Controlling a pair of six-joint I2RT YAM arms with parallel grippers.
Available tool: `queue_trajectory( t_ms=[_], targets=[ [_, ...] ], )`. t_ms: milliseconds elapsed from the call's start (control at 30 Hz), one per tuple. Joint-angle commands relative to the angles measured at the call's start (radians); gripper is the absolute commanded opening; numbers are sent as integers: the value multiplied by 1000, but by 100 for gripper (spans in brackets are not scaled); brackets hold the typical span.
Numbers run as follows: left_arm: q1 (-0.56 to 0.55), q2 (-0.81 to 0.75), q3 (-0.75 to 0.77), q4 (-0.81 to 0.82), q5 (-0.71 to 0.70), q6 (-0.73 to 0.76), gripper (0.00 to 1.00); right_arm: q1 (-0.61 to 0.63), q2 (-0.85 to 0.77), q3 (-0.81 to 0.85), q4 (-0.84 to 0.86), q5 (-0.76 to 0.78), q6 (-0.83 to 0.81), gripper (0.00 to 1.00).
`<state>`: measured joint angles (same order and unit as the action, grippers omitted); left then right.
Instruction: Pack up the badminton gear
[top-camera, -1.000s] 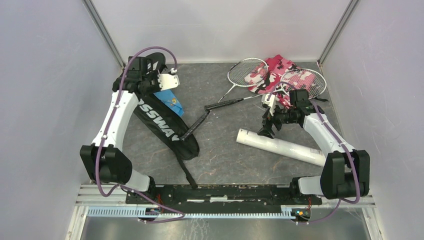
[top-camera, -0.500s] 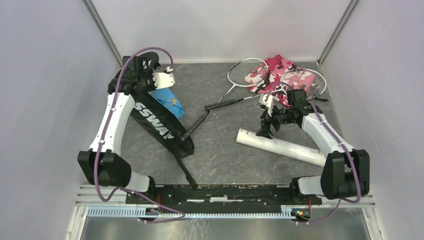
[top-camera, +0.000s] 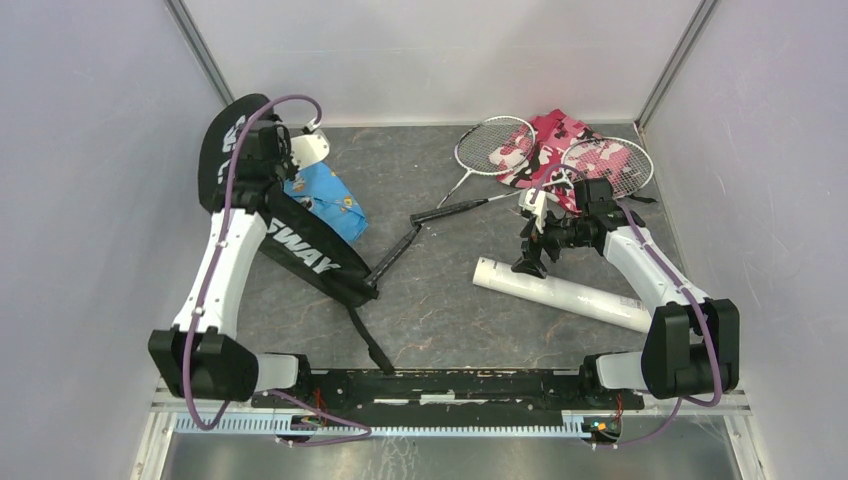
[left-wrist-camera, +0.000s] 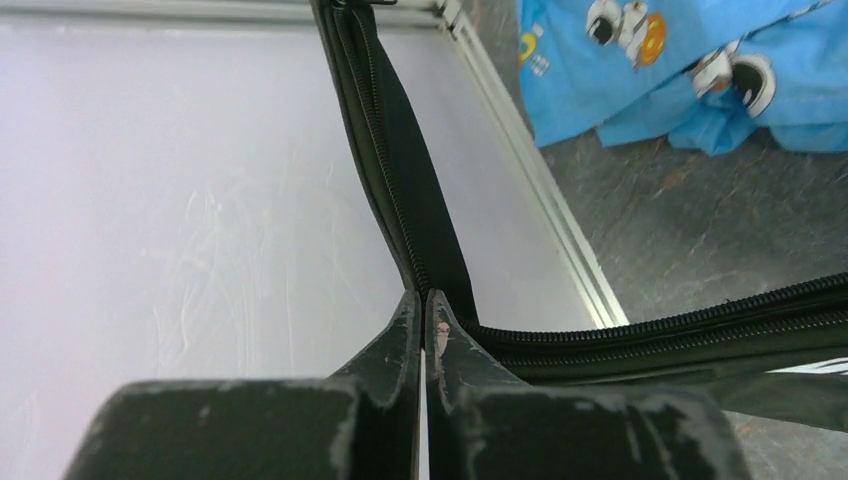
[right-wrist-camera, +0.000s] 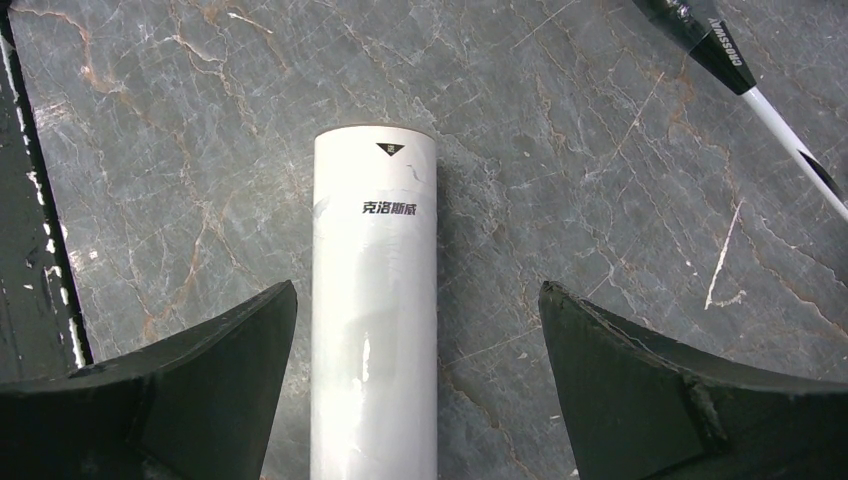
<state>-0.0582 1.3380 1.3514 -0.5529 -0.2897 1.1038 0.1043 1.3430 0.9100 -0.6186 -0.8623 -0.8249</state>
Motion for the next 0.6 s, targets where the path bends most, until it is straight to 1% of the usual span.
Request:
queue_trajectory(
  t_ms=[0, 133, 233, 333, 567],
  targets=[
    [3, -108, -68, 127, -123, -35, 2, 3, -17, 0, -19, -43, -35, 96],
    [4, -138, -119, 193, -204, 42, 2, 2, -16, 0, -30, -51, -46, 96],
    [6, -150, -137, 233, -233, 89, 2, 2, -18, 0, -35, -55, -49, 96],
    [7, -159, -169, 311, -265, 175, 2, 3, -25, -2, -35, -58, -49, 96],
    [7, -165, -220, 410, -221, 311, 2, 2, -36, -3, -35, -64, -46, 96]
  ],
)
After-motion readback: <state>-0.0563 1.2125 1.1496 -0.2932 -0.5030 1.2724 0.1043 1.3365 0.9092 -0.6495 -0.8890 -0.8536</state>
